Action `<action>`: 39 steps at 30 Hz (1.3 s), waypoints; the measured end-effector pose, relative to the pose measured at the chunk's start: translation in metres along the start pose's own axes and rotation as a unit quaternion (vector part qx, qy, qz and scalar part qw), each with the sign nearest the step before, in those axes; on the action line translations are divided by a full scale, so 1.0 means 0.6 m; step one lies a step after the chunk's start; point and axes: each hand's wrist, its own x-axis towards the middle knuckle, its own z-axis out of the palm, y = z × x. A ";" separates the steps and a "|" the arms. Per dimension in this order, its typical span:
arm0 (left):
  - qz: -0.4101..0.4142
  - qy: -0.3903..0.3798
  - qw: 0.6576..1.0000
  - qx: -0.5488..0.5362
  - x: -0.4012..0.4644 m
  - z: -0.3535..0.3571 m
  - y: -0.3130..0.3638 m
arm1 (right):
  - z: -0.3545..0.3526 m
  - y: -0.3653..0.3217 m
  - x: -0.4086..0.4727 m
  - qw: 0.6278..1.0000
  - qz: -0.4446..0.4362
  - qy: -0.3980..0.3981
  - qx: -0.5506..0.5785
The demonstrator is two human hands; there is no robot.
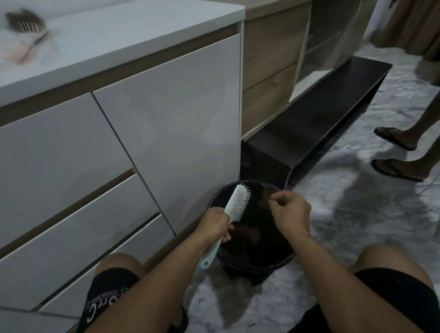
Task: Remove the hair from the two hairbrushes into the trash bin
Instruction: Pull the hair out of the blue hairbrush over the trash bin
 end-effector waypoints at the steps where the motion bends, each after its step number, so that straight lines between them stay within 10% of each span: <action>1: 0.000 -0.001 1.000 0.003 0.000 0.000 -0.001 | 0.002 0.002 -0.002 1.000 -0.003 -0.013 -0.022; 14: 0.002 0.001 1.000 0.017 0.000 -0.003 -0.004 | 0.018 0.022 -0.014 0.969 0.005 -0.202 -0.145; 23: -0.004 -0.032 0.998 -0.060 -0.011 0.001 -0.006 | 0.022 -0.003 -0.032 0.974 -0.106 -0.200 0.028; 39: -0.026 -0.084 0.992 -0.088 -0.026 -0.001 0.010 | 0.031 0.000 -0.036 0.975 -0.159 -0.157 -0.009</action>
